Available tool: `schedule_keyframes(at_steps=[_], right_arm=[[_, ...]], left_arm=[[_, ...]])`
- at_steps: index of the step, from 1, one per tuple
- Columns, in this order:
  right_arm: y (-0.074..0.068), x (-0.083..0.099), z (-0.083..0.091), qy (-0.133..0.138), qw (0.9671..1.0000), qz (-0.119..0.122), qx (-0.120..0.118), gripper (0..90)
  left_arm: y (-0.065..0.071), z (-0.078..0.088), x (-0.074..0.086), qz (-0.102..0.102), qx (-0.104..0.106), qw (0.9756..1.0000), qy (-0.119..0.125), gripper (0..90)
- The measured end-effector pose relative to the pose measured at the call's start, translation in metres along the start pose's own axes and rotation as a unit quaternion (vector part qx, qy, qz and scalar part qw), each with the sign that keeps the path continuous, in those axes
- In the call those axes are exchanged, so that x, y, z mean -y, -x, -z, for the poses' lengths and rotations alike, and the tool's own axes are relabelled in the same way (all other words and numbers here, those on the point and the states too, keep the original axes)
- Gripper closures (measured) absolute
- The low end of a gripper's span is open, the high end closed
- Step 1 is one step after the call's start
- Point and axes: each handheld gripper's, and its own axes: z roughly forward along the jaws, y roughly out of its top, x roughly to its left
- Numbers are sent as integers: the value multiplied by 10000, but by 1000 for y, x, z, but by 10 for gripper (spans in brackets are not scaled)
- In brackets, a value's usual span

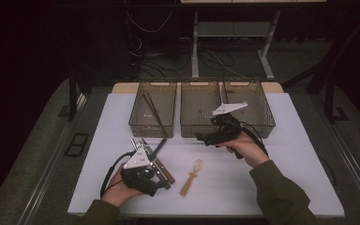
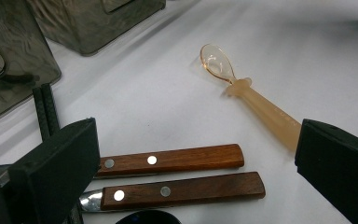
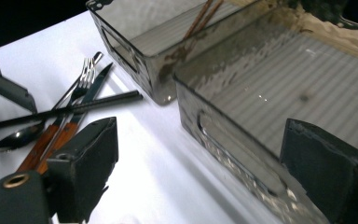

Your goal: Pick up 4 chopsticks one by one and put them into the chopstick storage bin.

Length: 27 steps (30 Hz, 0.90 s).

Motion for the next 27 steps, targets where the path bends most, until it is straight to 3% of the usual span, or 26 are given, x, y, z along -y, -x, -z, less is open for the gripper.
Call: schedule_keyframes(at_steps=[4, 9, 13, 20, 27], right_arm=[[2, 17, 11, 70, 10000, -34, 43, 116], [3, 42, 22, -9, 9998, 114, 165, 116], [5, 60, 34, 17, 9998, 142, 101, 116], [11, 87, 56, 241, 9996, -3, 142, 117], [18, 119, 72, 231, 9995, -172, 145, 117]], left_arm=[[-1, 1, 0, 45, -22, 10000, 22, 0], [-2, 2, 0, 92, -35, 9999, 50, 0], [-2, 1, 0, 97, -58, 9999, 7, 0], [-4, 2, 1, 80, -142, 9999, -19, 0], [-7, 4, 1, 93, -223, 9997, -46, 0]])
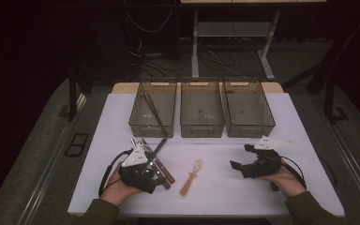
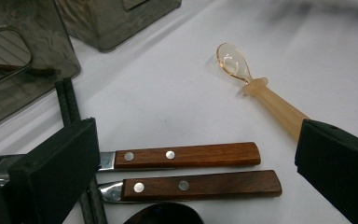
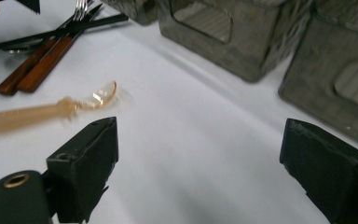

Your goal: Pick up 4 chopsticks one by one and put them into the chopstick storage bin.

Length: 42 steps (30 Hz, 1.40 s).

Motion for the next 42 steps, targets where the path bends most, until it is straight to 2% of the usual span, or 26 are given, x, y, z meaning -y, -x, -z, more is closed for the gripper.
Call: schedule_keyframes(at_steps=[4, 8, 10, 14, 22, 27, 30, 32, 36, 42], right_arm=[[2, 13, 11, 55, 10000, -74, 18, 116], [2, 22, 22, 44, 10000, -49, 46, 117], [1, 26, 27, 43, 9999, -90, 35, 116], [-1, 32, 33, 31, 10000, -66, 28, 117], [-4, 34, 34, -24, 10000, 2, 31, 117], [-5, 34, 32, -119, 9999, -21, 60, 117], [-5, 33, 31, -120, 9999, -37, 57, 117], [-4, 33, 32, -133, 9999, -46, 39, 117], [-4, 34, 30, -198, 9998, -23, 67, 117], [-4, 34, 30, -216, 9997, -28, 69, 117]], left_arm=[[-4, 2, 1, 50, -106, 9999, -22, 0], [-9, 5, 3, 40, -224, 9997, -101, 1], [-14, 7, 4, 28, -326, 9993, -169, 20], [-23, 14, 8, 164, -484, 9985, -199, 77], [-35, 28, 17, 271, -615, 9974, -247, 250], [-38, 29, 20, 290, -642, 9968, -379, 378], [-39, 29, 21, 366, -660, 9966, -334, 451], [-40, 29, 21, 363, -653, 9964, -399, 501], [-40, 26, 21, 476, -569, 9961, -476, 613], [-42, 25, 21, 642, -593, 9946, -553, 745]])
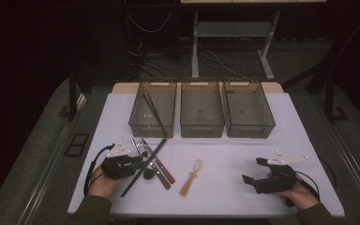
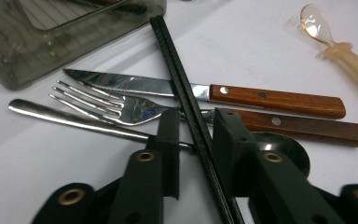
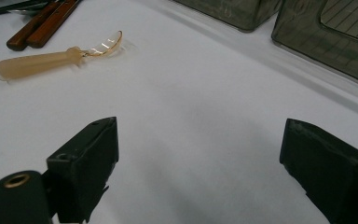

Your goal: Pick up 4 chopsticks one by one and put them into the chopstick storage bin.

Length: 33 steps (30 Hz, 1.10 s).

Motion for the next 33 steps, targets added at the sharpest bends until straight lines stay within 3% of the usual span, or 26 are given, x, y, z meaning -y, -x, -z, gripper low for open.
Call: schedule_keyframes(at_steps=[5, 18, 33], right_arm=[[0, 0, 0, 0, 10000, 11, -4, 117], [0, -1, 1, -13, 10000, 25, 14, 117], [-1, -1, 1, -35, 10000, 61, 22, 118]], left_arm=[[-1, -1, 0, 115, 47, 9999, -3, 786], [0, -7, 1, 138, 100, 9998, -141, 793], [2, -11, 1, -48, -31, 9992, -406, 771]])
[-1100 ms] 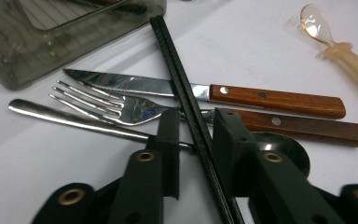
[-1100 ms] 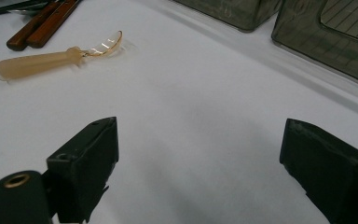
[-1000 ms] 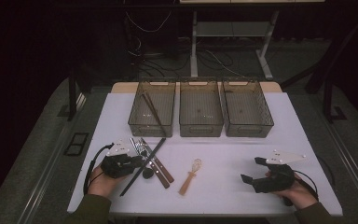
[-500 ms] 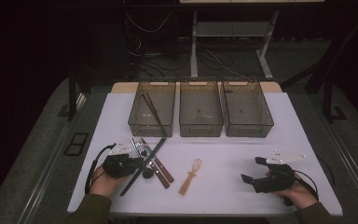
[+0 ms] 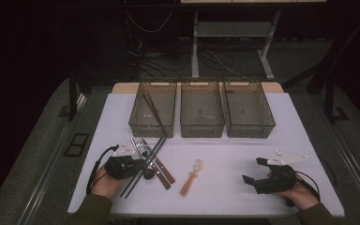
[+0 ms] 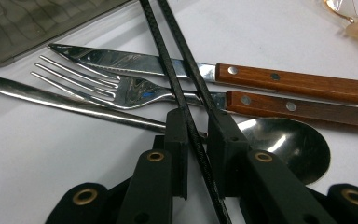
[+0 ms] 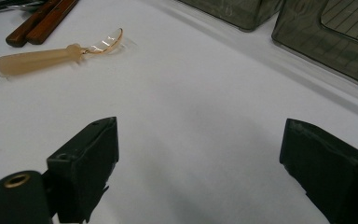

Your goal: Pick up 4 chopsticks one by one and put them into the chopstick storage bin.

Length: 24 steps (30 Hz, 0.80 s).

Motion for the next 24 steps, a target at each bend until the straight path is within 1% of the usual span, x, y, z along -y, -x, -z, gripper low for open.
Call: schedule_keyframes(at_steps=[7, 11, 19, 24], right_arm=[[0, 0, 0, -7, 10000, 27, 5, 118], [0, 0, 0, 7, 10000, 20, 5, 117], [0, 0, 0, 1, 10000, 19, 4, 117], [0, 0, 0, 1, 10000, 22, 7, 117]], left_arm=[[2, 0, -1, -97, -105, 9999, -85, 787], [2, -1, -2, -53, -149, 9998, -77, 812], [2, -1, -3, -104, -221, 9996, -109, 816], [1, -2, -3, -27, -210, 9997, -77, 832]])
